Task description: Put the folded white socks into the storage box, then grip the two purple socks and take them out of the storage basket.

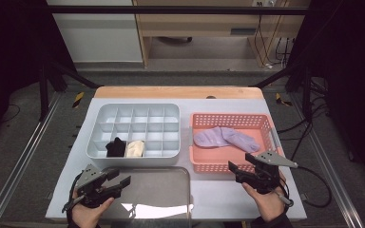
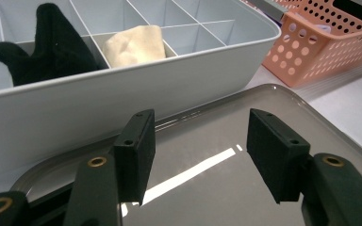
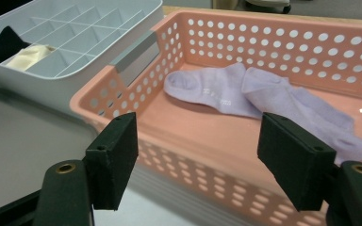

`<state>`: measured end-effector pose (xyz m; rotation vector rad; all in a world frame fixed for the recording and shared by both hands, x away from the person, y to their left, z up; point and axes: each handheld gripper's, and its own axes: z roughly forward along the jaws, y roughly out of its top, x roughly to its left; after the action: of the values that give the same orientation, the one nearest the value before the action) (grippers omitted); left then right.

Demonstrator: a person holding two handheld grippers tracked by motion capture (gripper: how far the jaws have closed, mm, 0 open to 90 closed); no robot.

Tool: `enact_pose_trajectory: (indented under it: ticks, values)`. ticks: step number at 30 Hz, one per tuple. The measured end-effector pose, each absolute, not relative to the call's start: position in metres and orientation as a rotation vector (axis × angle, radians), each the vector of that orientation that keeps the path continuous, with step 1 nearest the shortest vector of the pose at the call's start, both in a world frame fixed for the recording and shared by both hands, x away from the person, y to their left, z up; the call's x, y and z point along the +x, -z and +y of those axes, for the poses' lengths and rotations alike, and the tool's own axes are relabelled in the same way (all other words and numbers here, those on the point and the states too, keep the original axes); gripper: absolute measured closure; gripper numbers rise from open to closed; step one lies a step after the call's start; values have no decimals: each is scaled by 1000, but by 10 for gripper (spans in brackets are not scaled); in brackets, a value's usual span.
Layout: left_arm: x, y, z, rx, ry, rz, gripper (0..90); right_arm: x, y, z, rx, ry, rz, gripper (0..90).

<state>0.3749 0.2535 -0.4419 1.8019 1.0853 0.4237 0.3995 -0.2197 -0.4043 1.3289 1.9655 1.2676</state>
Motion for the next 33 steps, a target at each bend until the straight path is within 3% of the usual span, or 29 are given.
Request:
enact_pose_trajectory:
  ticks: [33]
  values:
    - [381,457,263,1820,-390,1130,395,482,384,-229,1456,-1175,1890,307]
